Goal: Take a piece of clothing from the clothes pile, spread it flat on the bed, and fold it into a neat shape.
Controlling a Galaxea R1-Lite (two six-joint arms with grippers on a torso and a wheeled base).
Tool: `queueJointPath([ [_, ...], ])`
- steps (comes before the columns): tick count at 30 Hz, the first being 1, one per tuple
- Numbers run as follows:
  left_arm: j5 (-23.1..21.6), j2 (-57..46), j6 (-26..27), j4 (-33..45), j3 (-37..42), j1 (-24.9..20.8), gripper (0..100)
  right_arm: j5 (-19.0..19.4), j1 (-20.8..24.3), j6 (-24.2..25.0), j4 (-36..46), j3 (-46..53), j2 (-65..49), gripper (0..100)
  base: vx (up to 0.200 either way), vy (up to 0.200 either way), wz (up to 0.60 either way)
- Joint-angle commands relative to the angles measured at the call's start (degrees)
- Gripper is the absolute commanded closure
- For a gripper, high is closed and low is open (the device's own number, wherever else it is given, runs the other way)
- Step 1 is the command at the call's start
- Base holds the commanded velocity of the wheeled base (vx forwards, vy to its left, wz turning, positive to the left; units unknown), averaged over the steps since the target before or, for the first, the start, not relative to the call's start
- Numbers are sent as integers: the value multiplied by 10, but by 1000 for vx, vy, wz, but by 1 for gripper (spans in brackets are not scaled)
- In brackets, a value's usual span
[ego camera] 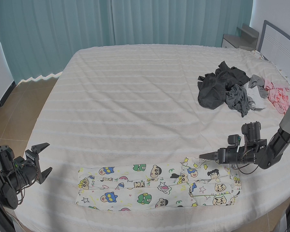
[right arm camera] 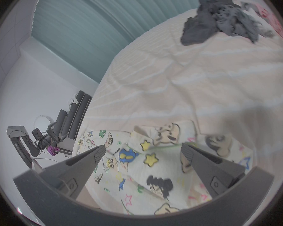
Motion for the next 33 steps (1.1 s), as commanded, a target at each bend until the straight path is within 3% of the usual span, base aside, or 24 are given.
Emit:
queueJointPath([
  [1, 0, 2, 0, 0, 7, 0, 0, 21, -51, -5, -6, 55, -26, 0, 0, 0, 0],
  [7, 1, 2, 0, 0, 7, 0, 0, 42, -84, -4, -66, 90, -1, 0, 0, 0, 0],
  [8, 0, 5, 0, 0, 7, 0, 0, 55, -94, -4, -111, 103, 19, 0, 0, 0, 0],
  [15, -2, 9, 1, -1, 7, -2, 0, 58, -94, 1, -218, 129, 68, 0, 0, 0, 0],
  [30, -1, 11, 1, 0, 7, -2, 0, 60, -70, 1, -223, 135, 85, 0, 0, 0, 0],
  [31, -1, 13, 1, -1, 7, -2, 0, 60, -71, 2, -223, 133, 88, 100, 0, 0, 0],
  [33, -1, 15, 1, -1, 7, -2, 0, 60, -75, 3, -223, 130, 88, 100, 0, 0, 0],
])
